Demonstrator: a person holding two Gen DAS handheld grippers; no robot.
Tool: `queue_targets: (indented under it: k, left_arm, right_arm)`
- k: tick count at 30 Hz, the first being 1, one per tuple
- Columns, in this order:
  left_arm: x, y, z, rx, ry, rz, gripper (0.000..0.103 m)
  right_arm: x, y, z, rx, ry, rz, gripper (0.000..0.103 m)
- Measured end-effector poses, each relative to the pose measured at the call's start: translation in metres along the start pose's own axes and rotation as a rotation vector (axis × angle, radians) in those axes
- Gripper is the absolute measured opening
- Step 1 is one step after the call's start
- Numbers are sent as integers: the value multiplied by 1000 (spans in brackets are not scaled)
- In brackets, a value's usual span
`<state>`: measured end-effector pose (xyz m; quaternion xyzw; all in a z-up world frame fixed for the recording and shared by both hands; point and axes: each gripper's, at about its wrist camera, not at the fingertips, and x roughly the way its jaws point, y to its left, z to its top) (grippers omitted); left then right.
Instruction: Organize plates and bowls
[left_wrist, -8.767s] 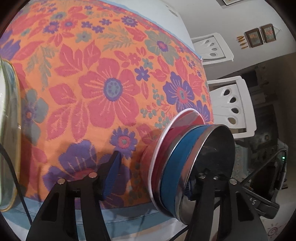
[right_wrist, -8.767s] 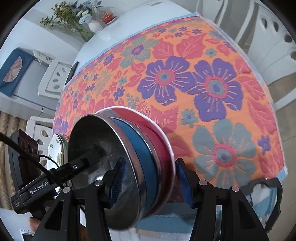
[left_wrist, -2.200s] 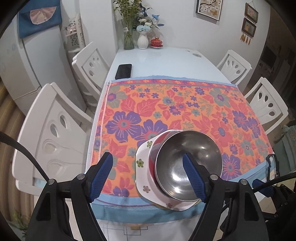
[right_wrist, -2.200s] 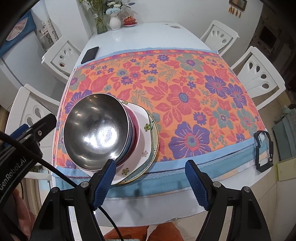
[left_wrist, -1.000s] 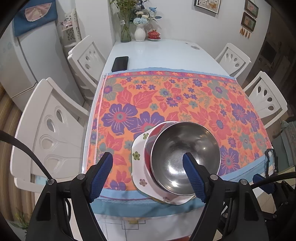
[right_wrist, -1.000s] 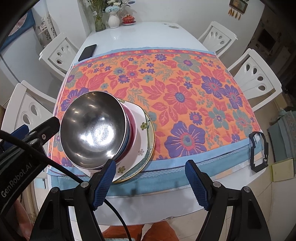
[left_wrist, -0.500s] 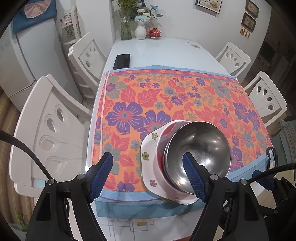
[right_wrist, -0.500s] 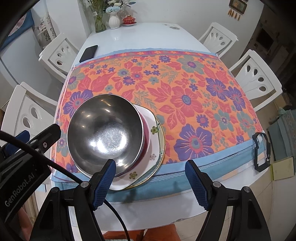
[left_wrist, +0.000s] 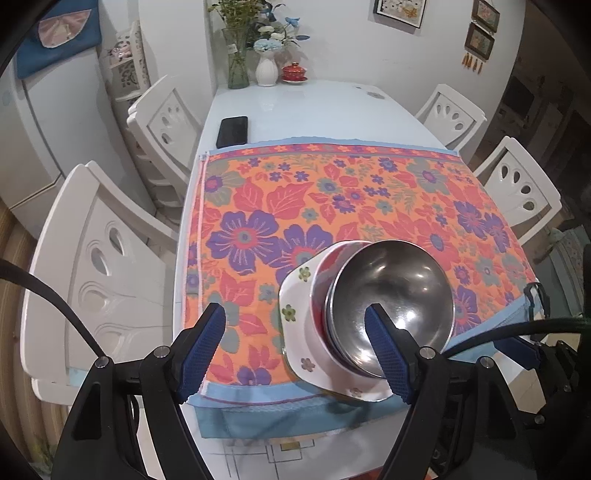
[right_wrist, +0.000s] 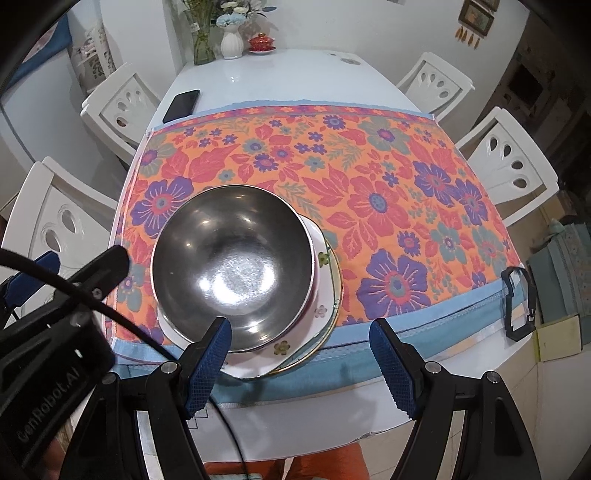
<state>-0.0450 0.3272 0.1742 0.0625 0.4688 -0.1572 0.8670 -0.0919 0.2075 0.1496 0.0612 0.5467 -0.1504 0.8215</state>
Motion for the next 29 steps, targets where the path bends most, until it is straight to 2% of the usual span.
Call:
queue_targets:
  k: [8,16,21,25,29]
  left_arm:
    - [-2,-8,1,3,-17,15,76]
    - [3,-24,1,27,-10,32,76]
    - [7,-32,1,12,-1,17,76]
    - [5,-37,0,19,-32,51,76]
    - [4,-37,2,-6,-24,24,78]
  right_arm:
    - [-6,2,0,-6,-28,-9,75]
    - [-1,-11,-1,13,-15,-9,75]
    - [-2,-18,-4,3,-10,-27,75]
    - [-7,-28,-5,13,-26,-43,75]
    - [-10,-35,-8,27,-30,-47,75]
